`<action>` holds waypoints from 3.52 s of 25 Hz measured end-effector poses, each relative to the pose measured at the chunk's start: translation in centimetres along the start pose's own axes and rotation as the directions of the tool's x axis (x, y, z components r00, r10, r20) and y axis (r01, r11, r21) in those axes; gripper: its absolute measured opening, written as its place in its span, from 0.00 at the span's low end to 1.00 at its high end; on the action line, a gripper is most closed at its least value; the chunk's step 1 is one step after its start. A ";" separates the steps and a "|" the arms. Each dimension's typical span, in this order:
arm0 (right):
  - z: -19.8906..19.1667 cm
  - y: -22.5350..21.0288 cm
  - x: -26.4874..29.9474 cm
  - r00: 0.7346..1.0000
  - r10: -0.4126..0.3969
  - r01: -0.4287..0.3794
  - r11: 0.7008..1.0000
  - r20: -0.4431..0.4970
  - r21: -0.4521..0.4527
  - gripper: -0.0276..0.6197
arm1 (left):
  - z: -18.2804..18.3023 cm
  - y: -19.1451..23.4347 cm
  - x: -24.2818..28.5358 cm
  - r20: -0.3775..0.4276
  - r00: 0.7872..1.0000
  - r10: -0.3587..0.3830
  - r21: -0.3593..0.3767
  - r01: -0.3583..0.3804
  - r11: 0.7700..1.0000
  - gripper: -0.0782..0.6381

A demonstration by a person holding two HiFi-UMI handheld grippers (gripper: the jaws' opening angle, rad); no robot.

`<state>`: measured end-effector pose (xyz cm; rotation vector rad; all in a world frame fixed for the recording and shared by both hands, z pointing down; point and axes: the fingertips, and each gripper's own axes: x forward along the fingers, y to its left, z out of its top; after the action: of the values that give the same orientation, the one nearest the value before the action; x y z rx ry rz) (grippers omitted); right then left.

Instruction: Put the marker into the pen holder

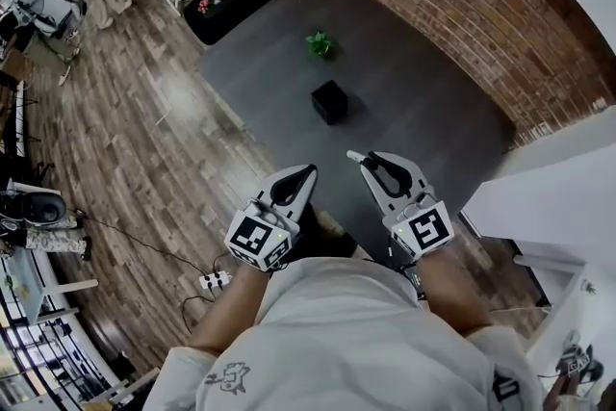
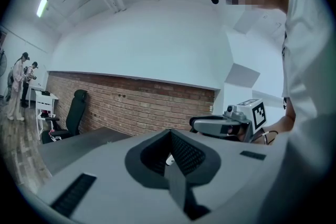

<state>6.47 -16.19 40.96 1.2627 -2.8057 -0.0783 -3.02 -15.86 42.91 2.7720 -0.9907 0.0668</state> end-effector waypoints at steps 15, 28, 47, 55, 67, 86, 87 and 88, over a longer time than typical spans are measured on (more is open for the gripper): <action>-3.5 -4.6 8.1 0.994 -0.073 0.076 0.996 -0.077 0.037 0.17 | -1.5 8.2 4.7 -0.058 0.996 -0.075 -0.041 0.072 0.997 0.13; -9.2 -7.9 15.3 0.983 -0.087 0.095 0.994 -0.159 0.045 0.17 | -4.8 14.5 8.0 -0.133 0.985 -0.110 -0.073 0.101 0.992 0.13; -19.3 -10.9 19.2 0.950 -0.114 0.154 0.981 -0.292 0.120 0.17 | -8.3 18.2 11.8 -0.190 0.969 -0.158 -0.124 0.136 0.983 0.13; -21.7 -10.9 19.2 0.929 -0.122 0.170 0.979 -0.348 0.111 0.17 | -8.9 18.9 11.9 -0.198 0.967 -0.160 -0.138 0.134 0.981 0.13; -22.5 -10.6 18.0 0.912 -0.135 0.190 0.976 -0.388 0.106 0.22 | -8.9 17.7 11.3 -0.197 0.967 -0.159 -0.135 0.134 0.982 0.13; -13.6 -6.3 10.7 0.962 -0.125 0.157 0.981 -0.242 0.116 0.19 | -5.8 11.2 7.4 -0.131 0.987 -0.095 -0.045 0.090 0.995 0.13; -13.0 -6.1 10.1 0.964 -0.126 0.156 0.981 -0.232 0.115 0.18 | -5.5 10.7 7.1 -0.127 0.988 -0.091 -0.038 0.087 0.996 0.13; -12.3 -5.8 9.6 0.967 -0.127 0.155 0.982 -0.222 0.112 0.18 | -5.2 10.3 6.7 -0.122 0.989 -0.087 -0.032 0.084 0.996 0.13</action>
<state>5.45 -27.44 53.13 1.4042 -2.5710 0.2222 -4.20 -26.81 50.52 2.7445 -0.8354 0.2076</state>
